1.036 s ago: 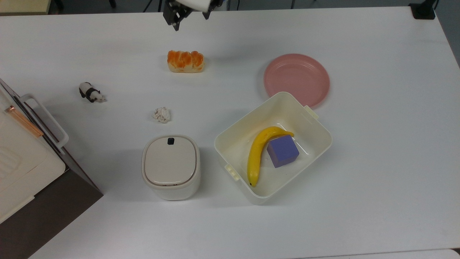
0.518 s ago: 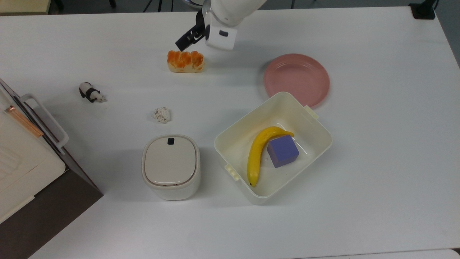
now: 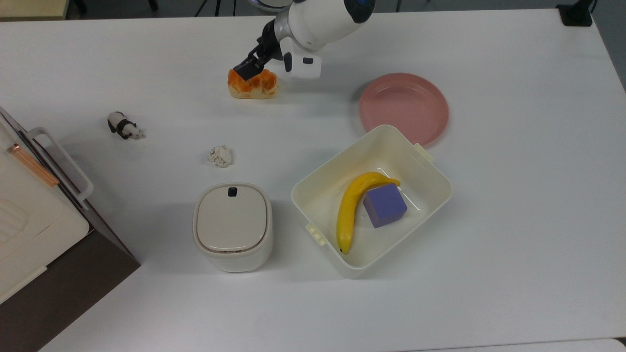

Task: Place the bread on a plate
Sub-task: 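Move the gripper over the glazed bread roll and lower it, then close the gripper on the bread roll and lift it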

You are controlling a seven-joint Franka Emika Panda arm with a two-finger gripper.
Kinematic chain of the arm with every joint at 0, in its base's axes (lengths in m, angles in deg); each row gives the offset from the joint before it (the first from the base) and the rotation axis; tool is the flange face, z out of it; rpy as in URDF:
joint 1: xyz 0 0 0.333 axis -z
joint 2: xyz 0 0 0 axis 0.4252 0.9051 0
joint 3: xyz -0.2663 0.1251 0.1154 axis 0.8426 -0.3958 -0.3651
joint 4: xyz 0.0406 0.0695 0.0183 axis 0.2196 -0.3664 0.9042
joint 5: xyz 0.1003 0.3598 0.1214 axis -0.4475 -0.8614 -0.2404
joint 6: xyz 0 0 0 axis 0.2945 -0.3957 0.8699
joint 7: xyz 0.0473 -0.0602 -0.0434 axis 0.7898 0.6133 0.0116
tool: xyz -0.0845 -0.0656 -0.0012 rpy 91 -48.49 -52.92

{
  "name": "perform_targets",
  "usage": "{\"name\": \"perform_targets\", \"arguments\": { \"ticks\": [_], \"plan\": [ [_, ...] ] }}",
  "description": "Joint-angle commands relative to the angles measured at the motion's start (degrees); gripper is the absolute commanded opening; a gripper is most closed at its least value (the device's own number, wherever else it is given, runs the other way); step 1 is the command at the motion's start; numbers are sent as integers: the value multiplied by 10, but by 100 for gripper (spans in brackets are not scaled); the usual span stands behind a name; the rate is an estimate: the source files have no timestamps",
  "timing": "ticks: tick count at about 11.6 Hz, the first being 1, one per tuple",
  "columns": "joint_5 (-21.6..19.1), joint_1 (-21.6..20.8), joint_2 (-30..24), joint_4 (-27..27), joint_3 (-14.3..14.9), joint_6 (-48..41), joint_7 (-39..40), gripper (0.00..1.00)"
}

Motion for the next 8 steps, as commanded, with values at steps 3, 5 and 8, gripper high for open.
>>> {"name": "perform_targets", "arguments": {
  "ticks": [3,5,8],
  "plan": [
    [46,-31,40,-21,-8,25,5,97],
    [64,-33,73,-13,-10,65,-36,97],
    [81,-26,83,-3,-9,88,-36,96]
  ]
}}
